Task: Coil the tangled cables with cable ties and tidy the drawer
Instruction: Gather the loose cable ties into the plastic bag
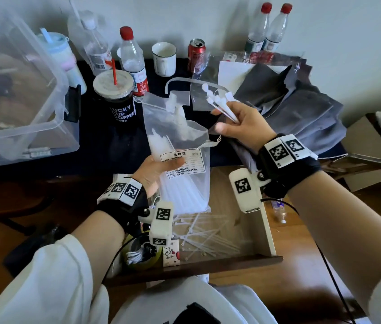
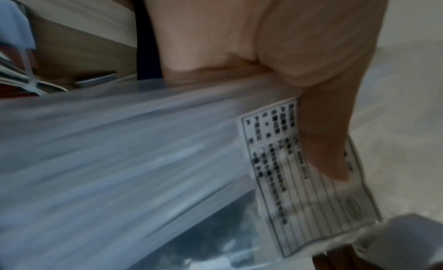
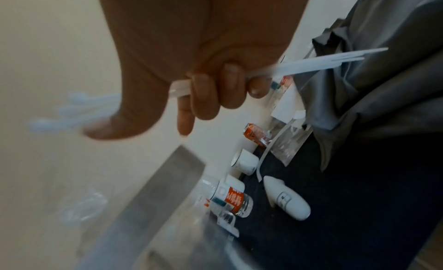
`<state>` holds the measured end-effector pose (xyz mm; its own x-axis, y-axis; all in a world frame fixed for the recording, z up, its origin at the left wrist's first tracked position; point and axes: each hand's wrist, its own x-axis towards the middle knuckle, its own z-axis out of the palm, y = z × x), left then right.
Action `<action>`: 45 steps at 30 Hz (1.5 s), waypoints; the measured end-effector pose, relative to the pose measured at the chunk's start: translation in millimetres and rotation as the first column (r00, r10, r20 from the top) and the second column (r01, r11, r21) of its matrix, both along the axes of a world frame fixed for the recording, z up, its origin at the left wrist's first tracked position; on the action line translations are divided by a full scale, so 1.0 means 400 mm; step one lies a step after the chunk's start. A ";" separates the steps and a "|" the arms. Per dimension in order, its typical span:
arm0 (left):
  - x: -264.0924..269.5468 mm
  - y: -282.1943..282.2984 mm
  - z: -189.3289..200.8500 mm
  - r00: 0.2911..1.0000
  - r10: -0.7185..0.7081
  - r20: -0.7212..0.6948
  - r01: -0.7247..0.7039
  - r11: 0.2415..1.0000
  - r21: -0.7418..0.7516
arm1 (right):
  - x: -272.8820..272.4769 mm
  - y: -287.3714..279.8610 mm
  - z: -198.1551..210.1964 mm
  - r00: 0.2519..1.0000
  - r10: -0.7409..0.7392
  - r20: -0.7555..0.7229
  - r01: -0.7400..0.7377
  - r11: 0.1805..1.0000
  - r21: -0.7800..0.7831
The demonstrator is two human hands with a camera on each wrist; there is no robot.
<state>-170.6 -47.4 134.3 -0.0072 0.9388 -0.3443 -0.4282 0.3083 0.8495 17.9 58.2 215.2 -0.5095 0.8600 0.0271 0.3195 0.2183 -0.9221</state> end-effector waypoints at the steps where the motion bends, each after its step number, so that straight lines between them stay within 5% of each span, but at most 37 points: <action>1: -0.006 -0.001 -0.004 1.000 -0.010 -0.010 0.010 1.000 -0.005 | 0.005 0.003 -0.001 0.999 -0.027 -0.042 0.024 0.998 -0.052; 4: -0.021 -0.001 -0.014 0.999 -0.036 -0.009 0.036 0.999 -0.027 | 0.021 0.016 -0.014 0.997 -0.077 0.023 0.079 0.994 -0.070; 9: -0.026 -0.007 -0.001 0.991 -0.114 -0.066 0.113 0.993 -0.016 | 0.049 0.033 0.004 0.869 -0.044 0.493 -0.132 0.940 0.316; 18: -0.024 -0.024 0.017 0.954 -0.219 -0.204 0.198 0.973 -0.115 | 0.035 0.026 0.067 0.797 -0.079 0.598 -0.416 0.646 0.640; 25: -0.007 -0.023 0.038 0.923 -0.279 -0.265 0.238 0.955 -0.176 | -0.006 0.003 0.078 0.718 0.013 0.696 -0.611 0.491 0.621; 45: -0.033 -0.014 0.069 0.886 -0.325 -0.330 0.274 0.942 -0.193 | -0.029 0.059 0.071 0.787 0.034 0.616 -0.466 0.687 0.558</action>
